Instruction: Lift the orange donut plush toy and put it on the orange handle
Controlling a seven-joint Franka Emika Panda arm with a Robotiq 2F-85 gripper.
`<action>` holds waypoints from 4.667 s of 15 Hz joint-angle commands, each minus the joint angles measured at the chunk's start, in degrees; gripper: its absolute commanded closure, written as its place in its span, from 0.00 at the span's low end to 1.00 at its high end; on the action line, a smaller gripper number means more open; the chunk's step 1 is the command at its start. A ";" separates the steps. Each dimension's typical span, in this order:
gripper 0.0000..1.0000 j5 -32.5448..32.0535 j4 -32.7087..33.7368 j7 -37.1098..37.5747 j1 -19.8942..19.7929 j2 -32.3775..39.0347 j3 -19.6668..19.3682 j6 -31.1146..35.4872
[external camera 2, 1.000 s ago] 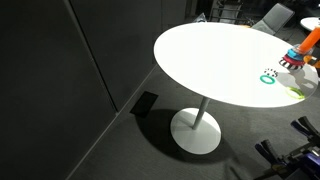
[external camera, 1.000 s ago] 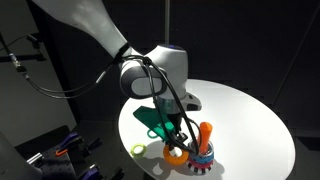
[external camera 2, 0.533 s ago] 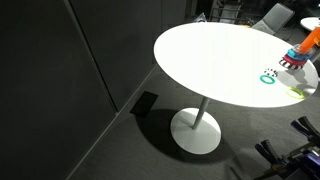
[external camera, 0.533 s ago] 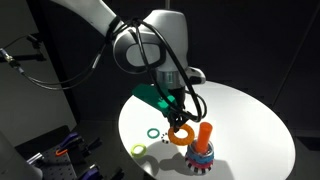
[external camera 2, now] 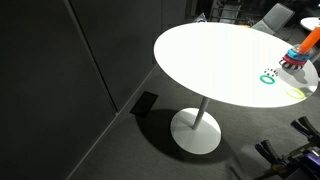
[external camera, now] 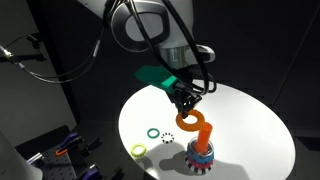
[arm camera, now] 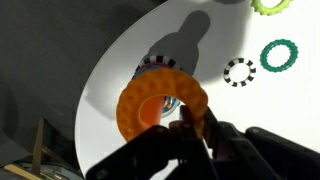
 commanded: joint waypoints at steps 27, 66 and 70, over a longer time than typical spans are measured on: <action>0.94 7.13 17.44 1.57 -1.67 13.47 -0.98 -8.75; 0.00 13.00 16.12 -2.57 -1.80 12.62 0.48 -8.16; 0.00 15.00 15.98 -4.33 -2.07 12.70 0.84 -8.04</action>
